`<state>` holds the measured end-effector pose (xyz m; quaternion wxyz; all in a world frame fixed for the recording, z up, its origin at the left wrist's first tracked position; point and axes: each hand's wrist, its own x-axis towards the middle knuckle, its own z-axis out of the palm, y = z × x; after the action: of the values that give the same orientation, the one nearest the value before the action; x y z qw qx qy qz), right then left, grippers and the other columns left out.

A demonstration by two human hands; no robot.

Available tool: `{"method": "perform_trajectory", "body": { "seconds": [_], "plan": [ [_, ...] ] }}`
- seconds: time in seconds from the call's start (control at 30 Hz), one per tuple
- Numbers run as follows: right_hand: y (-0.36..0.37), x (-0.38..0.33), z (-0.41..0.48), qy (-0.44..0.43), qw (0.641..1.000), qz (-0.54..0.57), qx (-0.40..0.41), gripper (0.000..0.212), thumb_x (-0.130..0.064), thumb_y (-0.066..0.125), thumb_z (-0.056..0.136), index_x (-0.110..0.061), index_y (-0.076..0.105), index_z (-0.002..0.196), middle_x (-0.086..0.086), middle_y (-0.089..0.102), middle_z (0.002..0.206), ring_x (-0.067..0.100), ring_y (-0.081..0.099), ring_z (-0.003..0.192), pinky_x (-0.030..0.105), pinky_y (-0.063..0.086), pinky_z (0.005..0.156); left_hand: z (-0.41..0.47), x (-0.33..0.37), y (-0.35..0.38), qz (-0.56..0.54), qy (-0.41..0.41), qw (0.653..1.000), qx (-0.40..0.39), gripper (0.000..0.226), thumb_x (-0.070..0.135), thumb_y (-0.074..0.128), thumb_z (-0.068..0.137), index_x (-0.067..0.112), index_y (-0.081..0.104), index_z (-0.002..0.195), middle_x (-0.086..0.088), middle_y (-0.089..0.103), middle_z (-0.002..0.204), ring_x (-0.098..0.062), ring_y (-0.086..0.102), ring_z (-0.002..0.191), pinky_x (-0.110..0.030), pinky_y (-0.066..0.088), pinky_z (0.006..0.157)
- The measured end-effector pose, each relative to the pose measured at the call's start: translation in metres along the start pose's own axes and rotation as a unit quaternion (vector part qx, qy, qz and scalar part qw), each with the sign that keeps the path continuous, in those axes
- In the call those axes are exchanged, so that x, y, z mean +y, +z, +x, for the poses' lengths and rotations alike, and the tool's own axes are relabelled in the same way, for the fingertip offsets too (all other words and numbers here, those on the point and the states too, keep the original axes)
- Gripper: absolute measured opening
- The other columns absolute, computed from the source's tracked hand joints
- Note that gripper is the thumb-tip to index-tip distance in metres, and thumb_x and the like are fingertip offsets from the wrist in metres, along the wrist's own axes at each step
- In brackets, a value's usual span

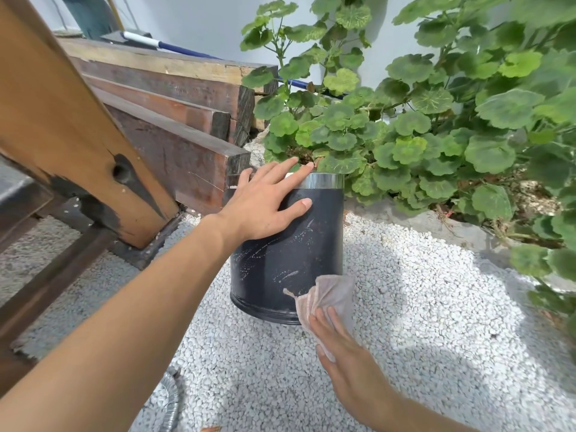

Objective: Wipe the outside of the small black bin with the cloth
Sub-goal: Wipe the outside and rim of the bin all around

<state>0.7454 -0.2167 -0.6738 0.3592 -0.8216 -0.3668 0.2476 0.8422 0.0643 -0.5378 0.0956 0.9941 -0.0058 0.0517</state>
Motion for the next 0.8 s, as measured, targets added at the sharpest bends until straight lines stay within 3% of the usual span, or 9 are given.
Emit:
{"method": "perform_trajectory", "body": {
  "seconds": [0.13, 0.23, 0.3, 0.4, 0.47, 0.53, 0.63, 0.7, 0.8],
  "plan": [
    [-0.013, -0.014, -0.004, 0.076, 0.987, 0.138, 0.023, 0.041, -0.045, 0.042, 0.104, -0.072, 0.037, 0.135, -0.032, 0.021, 0.158, -0.014, 0.023, 0.143, 0.033, 0.023, 0.122, -0.001, 0.0, 0.0, -0.005, 0.001, 1.0, 0.003, 0.064, 0.068, 0.028, 0.094, 0.05, 0.01, 0.153, 0.01, 0.015, 0.165, -0.023, 0.015, 0.15, -0.06, 0.014, 0.116],
    [-0.038, -0.027, 0.004, 0.167, 0.951, 0.249, 0.08, 0.028, -0.052, 0.043, 0.1, -0.066, 0.058, 0.12, -0.011, 0.067, 0.131, 0.017, 0.064, 0.117, 0.043, 0.052, 0.103, 0.0, -0.003, -0.001, -0.025, 0.002, 1.0, -0.001, 0.062, 0.065, 0.027, 0.096, 0.05, 0.012, 0.153, 0.008, 0.016, 0.165, -0.023, 0.015, 0.15, -0.058, 0.011, 0.118],
    [-0.058, -0.031, 0.015, 0.209, 0.902, 0.36, 0.115, 0.027, -0.048, 0.047, 0.1, -0.052, 0.066, 0.12, -0.015, 0.072, 0.121, 0.011, 0.068, 0.112, 0.037, 0.051, 0.101, 0.0, -0.007, -0.001, -0.041, 0.006, 0.999, 0.0, 0.057, 0.06, 0.028, 0.099, 0.048, 0.014, 0.154, 0.005, 0.019, 0.165, -0.023, 0.015, 0.15, -0.052, 0.01, 0.12],
    [-0.091, -0.037, 0.038, 0.211, 0.818, 0.508, 0.165, 0.029, -0.032, 0.049, 0.104, -0.021, 0.067, 0.125, 0.0, 0.075, 0.119, 0.013, 0.071, 0.109, 0.037, 0.05, 0.101, 0.001, -0.017, -0.002, -0.067, 0.008, 0.998, 0.001, 0.052, 0.052, 0.026, 0.103, 0.046, 0.018, 0.154, 0.003, 0.023, 0.164, -0.02, 0.016, 0.15, -0.042, 0.009, 0.121],
    [-0.116, -0.048, 0.056, 0.185, 0.802, 0.527, 0.212, 0.029, -0.027, 0.048, 0.106, -0.015, 0.065, 0.125, 0.002, 0.077, 0.115, 0.014, 0.072, 0.108, 0.036, 0.052, 0.097, -0.001, -0.023, -0.002, -0.075, 0.01, 0.997, 0.0, 0.052, 0.049, 0.024, 0.103, 0.043, 0.02, 0.155, 0.002, 0.024, 0.164, -0.018, 0.016, 0.151, -0.039, 0.008, 0.122],
    [-0.135, -0.063, 0.077, 0.138, 0.823, 0.488, 0.256, 0.028, -0.027, 0.046, 0.108, -0.017, 0.065, 0.125, -0.001, 0.077, 0.115, 0.013, 0.071, 0.109, 0.036, 0.053, 0.097, -0.002, -0.026, -0.002, -0.071, 0.009, 0.997, -0.003, 0.053, 0.048, 0.023, 0.102, 0.045, 0.019, 0.154, 0.003, 0.024, 0.164, -0.018, 0.017, 0.15, -0.042, 0.009, 0.123],
    [-0.145, -0.084, 0.105, 0.066, 0.908, 0.286, 0.299, 0.037, -0.035, 0.04, 0.107, -0.03, 0.061, 0.137, -0.013, 0.065, 0.134, 0.003, 0.059, 0.124, 0.031, 0.044, 0.109, -0.005, -0.025, 0.0, -0.081, -0.008, 0.997, -0.012, 0.051, 0.051, 0.023, 0.101, 0.052, 0.015, 0.151, 0.008, 0.022, 0.164, -0.019, 0.017, 0.15, -0.052, 0.004, 0.122],
    [-0.137, -0.093, 0.122, 0.028, 0.952, 0.14, 0.27, 0.044, -0.039, 0.036, 0.107, -0.035, 0.044, 0.151, -0.019, 0.042, 0.154, -0.002, 0.037, 0.141, 0.026, 0.028, 0.118, -0.005, -0.023, 0.001, -0.086, -0.012, 0.996, -0.011, 0.051, 0.052, 0.023, 0.1, 0.054, 0.015, 0.15, 0.009, 0.023, 0.163, -0.02, 0.018, 0.15, -0.052, 0.002, 0.121],
    [-0.112, -0.089, 0.138, -0.003, 0.977, -0.012, 0.213, 0.053, -0.033, 0.031, 0.11, -0.025, 0.02, 0.161, -0.002, 0.008, 0.169, 0.006, -0.002, 0.154, 0.03, 0.004, 0.126, -0.006, -0.023, 0.0, -0.075, -0.009, 0.997, -0.002, 0.054, 0.052, 0.022, 0.098, 0.052, 0.018, 0.151, 0.007, 0.027, 0.162, -0.022, 0.022, 0.148, -0.055, 0.01, 0.12]
  ]
}}
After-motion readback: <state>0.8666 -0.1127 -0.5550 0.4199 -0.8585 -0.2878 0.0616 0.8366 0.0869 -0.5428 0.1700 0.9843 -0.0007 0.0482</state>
